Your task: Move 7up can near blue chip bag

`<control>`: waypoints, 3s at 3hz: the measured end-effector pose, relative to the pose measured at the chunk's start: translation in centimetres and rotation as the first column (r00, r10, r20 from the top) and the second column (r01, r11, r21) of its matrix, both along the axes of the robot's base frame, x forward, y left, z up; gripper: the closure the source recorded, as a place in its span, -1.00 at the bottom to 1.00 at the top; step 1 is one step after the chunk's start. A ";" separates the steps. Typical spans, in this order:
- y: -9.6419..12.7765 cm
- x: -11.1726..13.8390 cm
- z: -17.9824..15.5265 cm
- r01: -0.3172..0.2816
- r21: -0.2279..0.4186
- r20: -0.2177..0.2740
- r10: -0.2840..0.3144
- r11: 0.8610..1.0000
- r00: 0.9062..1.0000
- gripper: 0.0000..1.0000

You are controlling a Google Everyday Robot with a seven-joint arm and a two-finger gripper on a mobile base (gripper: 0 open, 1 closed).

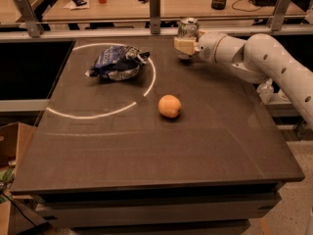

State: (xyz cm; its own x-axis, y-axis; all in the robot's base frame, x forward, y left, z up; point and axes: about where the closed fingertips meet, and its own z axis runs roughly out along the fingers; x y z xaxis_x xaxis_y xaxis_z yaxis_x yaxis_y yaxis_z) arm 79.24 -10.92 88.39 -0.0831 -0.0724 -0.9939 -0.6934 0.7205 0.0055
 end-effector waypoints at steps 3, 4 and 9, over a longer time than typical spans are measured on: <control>6.9 -9.4 1.5 -0.363 0.118 -0.093 0.375 0.924 0.923 1.00; 8.8 -10.9 1.4 -0.442 0.135 -0.051 0.452 0.887 0.891 1.00; 13.3 -14.3 -0.9 -0.661 -0.094 0.142 0.667 0.745 0.732 0.66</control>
Offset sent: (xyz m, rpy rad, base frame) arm -0.1140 0.0666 0.0186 0.1030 0.1553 0.4283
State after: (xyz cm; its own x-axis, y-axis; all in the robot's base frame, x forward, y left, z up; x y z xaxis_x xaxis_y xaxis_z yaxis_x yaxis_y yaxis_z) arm 64.89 2.41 87.48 0.1541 -0.0849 -0.9844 -0.9842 0.0743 -0.1605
